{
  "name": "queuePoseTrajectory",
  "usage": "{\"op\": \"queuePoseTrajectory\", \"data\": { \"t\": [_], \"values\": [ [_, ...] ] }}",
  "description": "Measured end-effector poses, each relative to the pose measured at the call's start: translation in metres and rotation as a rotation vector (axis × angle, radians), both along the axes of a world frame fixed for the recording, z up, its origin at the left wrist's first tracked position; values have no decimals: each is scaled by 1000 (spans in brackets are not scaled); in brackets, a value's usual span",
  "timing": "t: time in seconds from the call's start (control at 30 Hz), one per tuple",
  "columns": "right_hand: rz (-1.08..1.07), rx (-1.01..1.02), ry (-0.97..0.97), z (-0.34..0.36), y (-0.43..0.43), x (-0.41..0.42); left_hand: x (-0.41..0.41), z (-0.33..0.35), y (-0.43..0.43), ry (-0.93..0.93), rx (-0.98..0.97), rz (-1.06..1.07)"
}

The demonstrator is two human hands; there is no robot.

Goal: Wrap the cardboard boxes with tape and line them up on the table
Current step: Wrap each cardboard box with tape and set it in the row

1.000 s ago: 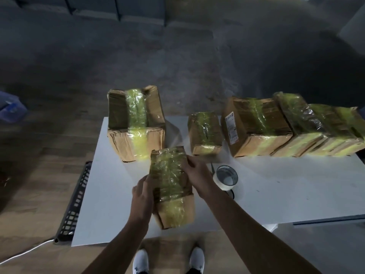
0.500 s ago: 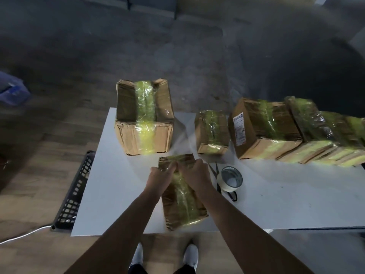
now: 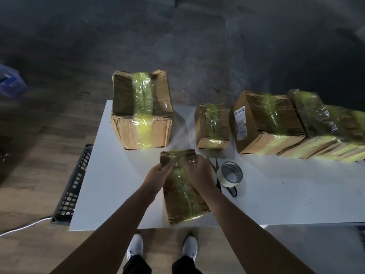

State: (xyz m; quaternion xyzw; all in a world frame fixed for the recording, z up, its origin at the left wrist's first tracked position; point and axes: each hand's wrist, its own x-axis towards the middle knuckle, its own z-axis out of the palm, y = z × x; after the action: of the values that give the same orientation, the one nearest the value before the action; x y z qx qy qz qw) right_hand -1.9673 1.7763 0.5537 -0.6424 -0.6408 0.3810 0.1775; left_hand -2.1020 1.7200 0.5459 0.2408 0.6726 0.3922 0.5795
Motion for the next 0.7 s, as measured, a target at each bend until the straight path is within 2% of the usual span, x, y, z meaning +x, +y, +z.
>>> {"op": "queuePoseTrajectory", "data": {
  "t": [0.1, 0.27, 0.5, 0.57, 0.63, 0.7],
  "values": [
    [82, -46, -53, 2, 1, -3, 1, 1, -4, 13, 5, -17],
    [18, 32, -20, 3, 1, 2, 1, 2, -1, -75, -8, 42],
    [-26, 15, 81, 13, 4, 16, 14, 3, -32, -91, 144, 122],
    [-26, 9, 230, 21, 5, 25, 5, 6, -35, -39, 99, 170],
    [-29, -32, 342, 27, 4, 30, -7, 11, -33, -77, 16, 158],
    [-25, -88, 311, 30, 6, 23, -19, 18, -29, -145, -39, 142]
  ]
}}
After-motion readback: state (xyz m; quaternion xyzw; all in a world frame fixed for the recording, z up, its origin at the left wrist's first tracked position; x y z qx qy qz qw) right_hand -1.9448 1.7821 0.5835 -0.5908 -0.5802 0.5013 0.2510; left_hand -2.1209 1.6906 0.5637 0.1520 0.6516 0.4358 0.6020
